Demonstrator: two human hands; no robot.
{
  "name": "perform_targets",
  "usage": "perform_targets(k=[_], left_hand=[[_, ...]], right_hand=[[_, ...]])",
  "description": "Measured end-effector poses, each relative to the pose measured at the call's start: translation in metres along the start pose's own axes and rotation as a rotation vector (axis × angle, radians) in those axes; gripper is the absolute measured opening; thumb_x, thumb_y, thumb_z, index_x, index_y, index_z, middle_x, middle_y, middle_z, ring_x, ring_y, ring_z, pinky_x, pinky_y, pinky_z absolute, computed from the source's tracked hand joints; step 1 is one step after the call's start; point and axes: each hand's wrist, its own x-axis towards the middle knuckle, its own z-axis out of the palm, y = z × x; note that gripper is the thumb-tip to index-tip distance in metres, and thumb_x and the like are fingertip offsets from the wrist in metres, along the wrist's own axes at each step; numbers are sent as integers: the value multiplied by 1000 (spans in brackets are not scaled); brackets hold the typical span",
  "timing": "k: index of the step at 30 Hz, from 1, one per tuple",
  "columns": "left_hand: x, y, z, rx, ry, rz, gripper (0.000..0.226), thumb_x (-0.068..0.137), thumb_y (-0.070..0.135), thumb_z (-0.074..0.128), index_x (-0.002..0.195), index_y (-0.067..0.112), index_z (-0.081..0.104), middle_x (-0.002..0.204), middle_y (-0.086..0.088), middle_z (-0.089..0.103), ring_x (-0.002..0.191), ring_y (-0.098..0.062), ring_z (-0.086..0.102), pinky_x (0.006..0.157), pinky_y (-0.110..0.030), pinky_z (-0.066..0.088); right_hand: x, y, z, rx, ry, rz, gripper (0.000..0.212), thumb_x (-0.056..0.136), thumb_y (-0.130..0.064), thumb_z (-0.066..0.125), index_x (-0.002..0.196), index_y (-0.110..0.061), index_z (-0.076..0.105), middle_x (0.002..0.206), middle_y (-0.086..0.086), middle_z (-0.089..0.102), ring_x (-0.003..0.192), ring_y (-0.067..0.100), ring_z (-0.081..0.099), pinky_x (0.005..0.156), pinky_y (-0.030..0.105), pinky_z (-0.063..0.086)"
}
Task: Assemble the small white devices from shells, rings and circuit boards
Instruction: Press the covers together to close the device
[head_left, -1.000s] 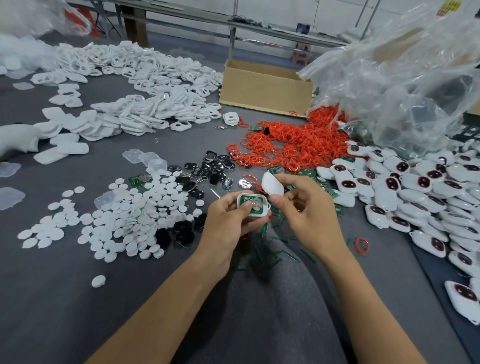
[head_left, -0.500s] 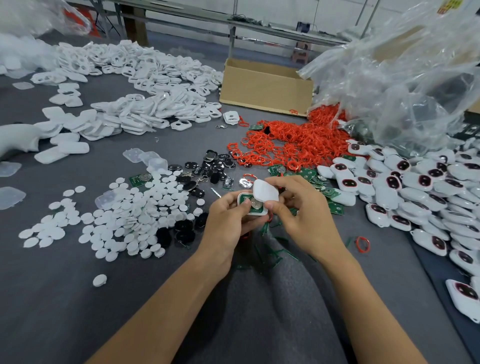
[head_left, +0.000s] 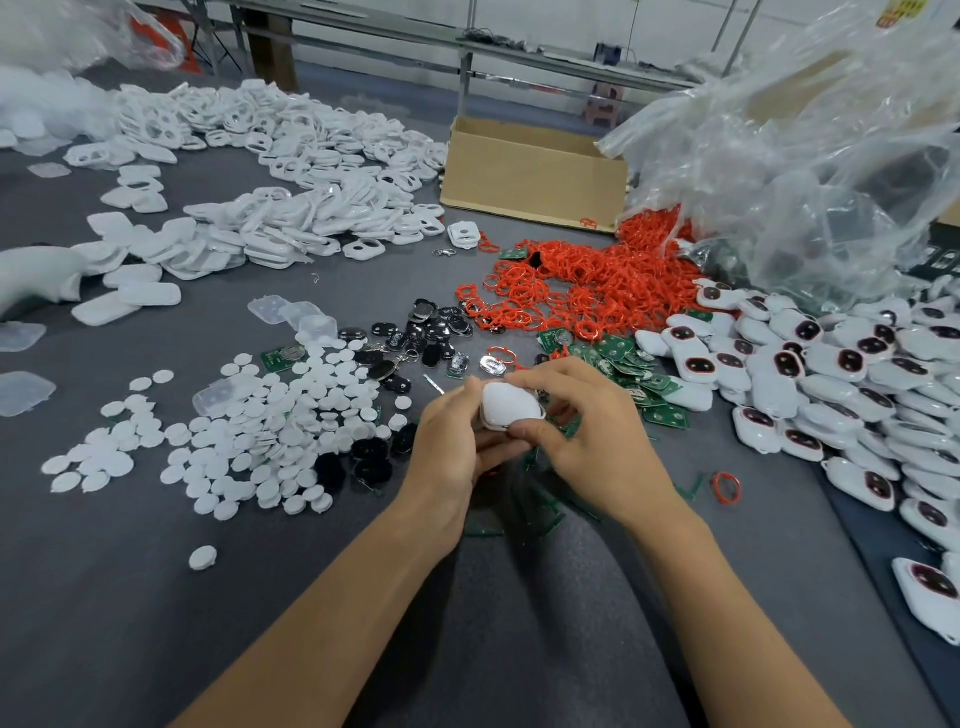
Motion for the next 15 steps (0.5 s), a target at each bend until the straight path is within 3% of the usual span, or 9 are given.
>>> perform_targets(k=[10, 15], left_hand=[[1, -5, -2, 157, -45, 54, 28, 103, 11, 42, 103, 1, 68, 89, -12, 74, 74, -14, 71, 66, -25, 60], [-1, -5, -1, 165, -44, 67, 28, 103, 10, 43, 102, -3, 67, 83, -13, 72, 65, -12, 68, 68, -28, 61]], right_hand=[[0, 0, -2, 241, -32, 209, 38, 71, 0, 79, 100, -24, 73, 99, 2, 65, 80, 23, 61, 73, 32, 53], [2, -1, 0, 327, -21, 259, 43, 66, 6, 80, 87, -29, 70, 97, 10, 67, 77, 34, 61, 72, 39, 52]])
